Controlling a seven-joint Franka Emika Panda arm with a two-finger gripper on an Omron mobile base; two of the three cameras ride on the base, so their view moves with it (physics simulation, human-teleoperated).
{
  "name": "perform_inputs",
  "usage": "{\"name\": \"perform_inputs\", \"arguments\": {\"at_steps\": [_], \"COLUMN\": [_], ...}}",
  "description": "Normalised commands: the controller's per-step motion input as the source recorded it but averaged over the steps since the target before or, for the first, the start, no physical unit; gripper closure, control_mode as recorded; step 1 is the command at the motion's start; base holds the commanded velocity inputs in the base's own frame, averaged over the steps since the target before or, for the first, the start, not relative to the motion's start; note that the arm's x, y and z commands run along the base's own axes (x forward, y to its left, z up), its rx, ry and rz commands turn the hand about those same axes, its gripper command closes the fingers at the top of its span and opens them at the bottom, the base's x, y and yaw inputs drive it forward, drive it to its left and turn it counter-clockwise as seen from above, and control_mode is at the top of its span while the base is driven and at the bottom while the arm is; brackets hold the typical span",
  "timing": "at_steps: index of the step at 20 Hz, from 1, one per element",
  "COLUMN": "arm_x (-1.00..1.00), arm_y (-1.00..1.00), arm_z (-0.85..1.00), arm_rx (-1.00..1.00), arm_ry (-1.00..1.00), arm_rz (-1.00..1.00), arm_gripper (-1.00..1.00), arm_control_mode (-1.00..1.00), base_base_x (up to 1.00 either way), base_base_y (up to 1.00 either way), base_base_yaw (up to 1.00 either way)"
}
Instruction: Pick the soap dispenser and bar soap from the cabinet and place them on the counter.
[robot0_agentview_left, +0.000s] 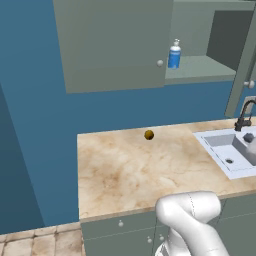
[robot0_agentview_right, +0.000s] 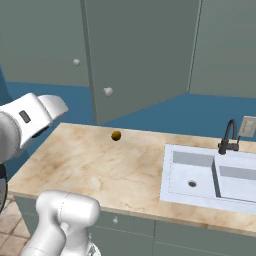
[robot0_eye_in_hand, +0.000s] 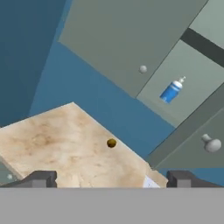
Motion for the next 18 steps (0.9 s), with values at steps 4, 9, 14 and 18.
{"name": "perform_inputs", "arguments": {"at_steps": [4, 9, 14, 18], "arm_x": [0.08, 0.10, 0.13, 0.13], "arm_y": [0.25, 0.19, 0.19, 0.06], "arm_z": [0.12, 0.00, 0.00, 0.00], "arm_rx": [-0.24, -0.27, -0.31, -0.38], "arm_ry": [0.00, 0.08, 0.06, 0.00], "arm_rz": [-0.22, -0.26, -0.26, -0.21], "arm_gripper": [-1.00, -1.00, -1.00, -1.00], "arm_control_mode": [-1.00, -1.00, -1.00, -1.00], "base_base_x": [0.00, 0.00, 0.00, 0.00], "base_base_y": [0.00, 0.00, 0.00, 0.00], "base_base_yaw": [0.00, 0.00, 0.00, 0.00]}}
